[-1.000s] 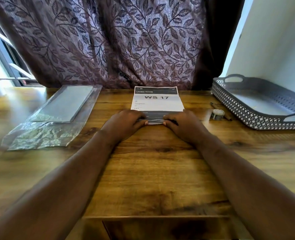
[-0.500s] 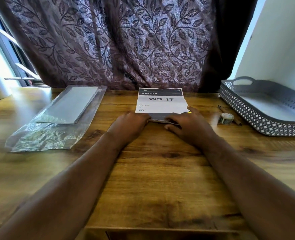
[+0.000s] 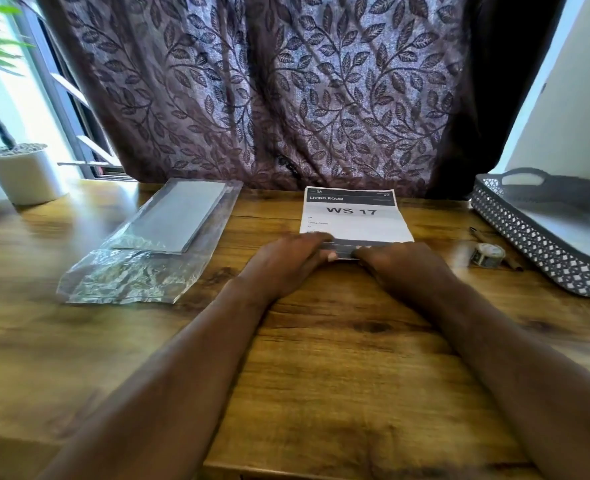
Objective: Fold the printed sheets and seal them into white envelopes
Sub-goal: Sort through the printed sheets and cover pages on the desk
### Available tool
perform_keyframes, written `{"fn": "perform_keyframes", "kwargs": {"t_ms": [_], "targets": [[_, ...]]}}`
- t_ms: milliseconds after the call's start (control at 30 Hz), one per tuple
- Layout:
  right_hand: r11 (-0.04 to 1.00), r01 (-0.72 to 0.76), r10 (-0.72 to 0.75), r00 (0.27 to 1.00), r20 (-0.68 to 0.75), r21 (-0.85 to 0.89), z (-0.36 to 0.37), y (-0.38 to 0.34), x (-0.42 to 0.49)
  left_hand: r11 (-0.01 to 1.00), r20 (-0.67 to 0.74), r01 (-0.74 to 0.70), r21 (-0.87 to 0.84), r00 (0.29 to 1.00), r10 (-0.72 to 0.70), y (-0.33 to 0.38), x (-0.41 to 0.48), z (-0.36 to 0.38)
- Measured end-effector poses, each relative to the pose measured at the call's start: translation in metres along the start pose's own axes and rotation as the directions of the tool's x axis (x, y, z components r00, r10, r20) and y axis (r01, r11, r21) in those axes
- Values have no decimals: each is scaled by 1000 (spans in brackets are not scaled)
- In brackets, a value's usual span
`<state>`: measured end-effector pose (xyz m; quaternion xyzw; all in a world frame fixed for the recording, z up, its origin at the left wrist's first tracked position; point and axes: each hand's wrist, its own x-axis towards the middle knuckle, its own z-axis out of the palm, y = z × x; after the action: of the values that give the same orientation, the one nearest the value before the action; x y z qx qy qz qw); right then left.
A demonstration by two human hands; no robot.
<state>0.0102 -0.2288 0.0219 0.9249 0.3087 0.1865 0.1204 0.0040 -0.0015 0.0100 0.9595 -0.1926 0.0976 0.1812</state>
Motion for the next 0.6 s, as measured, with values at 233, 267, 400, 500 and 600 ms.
{"fn": "perform_keyframes", "kwargs": {"t_ms": [233,267,400,500,600], "targets": [[990,73,-63,994,84,-122,-6,-11,-18,917,-137,183,-354,960,-244,-10,0,-4],[989,83,-72,993,88,-125,-7,-13,-20,918,-133,189,-349,959,-248,-11,1,-2],[981,121,-104,987,119,-154,-13,-23,-32,918,-125,208,-338,957,-263,-14,2,1],[973,150,-136,987,90,-178,-18,-31,-47,903,-103,202,-379,961,-258,-13,2,1],[960,197,-192,980,47,-197,-25,-36,-63,898,-86,206,-388,962,-258,-11,-1,2]]}}
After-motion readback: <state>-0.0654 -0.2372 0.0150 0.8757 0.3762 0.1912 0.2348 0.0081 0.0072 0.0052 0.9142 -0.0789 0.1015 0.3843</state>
